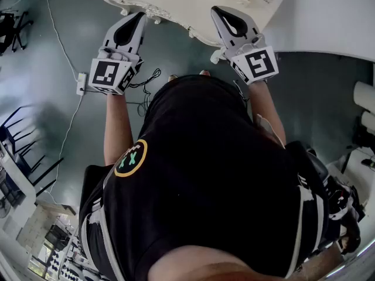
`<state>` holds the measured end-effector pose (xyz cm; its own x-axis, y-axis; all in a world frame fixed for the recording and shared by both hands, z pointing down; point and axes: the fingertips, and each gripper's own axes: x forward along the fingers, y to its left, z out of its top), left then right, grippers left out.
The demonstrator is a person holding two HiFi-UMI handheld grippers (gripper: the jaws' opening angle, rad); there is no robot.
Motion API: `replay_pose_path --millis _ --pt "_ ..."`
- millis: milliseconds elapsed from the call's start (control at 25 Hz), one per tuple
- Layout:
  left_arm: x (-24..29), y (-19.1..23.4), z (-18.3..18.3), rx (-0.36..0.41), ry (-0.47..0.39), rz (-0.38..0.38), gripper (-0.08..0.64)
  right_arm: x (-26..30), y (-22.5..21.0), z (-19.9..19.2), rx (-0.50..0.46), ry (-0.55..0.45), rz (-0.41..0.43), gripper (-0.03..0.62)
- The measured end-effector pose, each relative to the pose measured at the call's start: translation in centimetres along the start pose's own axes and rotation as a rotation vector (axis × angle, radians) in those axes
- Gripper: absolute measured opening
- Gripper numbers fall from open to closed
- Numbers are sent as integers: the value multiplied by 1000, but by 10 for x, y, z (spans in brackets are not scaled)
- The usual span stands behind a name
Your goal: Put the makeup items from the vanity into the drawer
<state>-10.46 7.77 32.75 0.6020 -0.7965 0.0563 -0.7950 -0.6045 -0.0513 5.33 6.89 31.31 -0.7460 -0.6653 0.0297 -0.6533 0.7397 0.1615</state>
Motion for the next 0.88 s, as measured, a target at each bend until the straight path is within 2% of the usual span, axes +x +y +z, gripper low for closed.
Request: replay_pose_path --millis 640,880 --pt "-1 -5 -5 -4 2 1 25 -2 1 -9 42 13 -6 23" --pt "-7 -7 -4 -5 0 3 25 -4 4 -4 45 0 -4 68"
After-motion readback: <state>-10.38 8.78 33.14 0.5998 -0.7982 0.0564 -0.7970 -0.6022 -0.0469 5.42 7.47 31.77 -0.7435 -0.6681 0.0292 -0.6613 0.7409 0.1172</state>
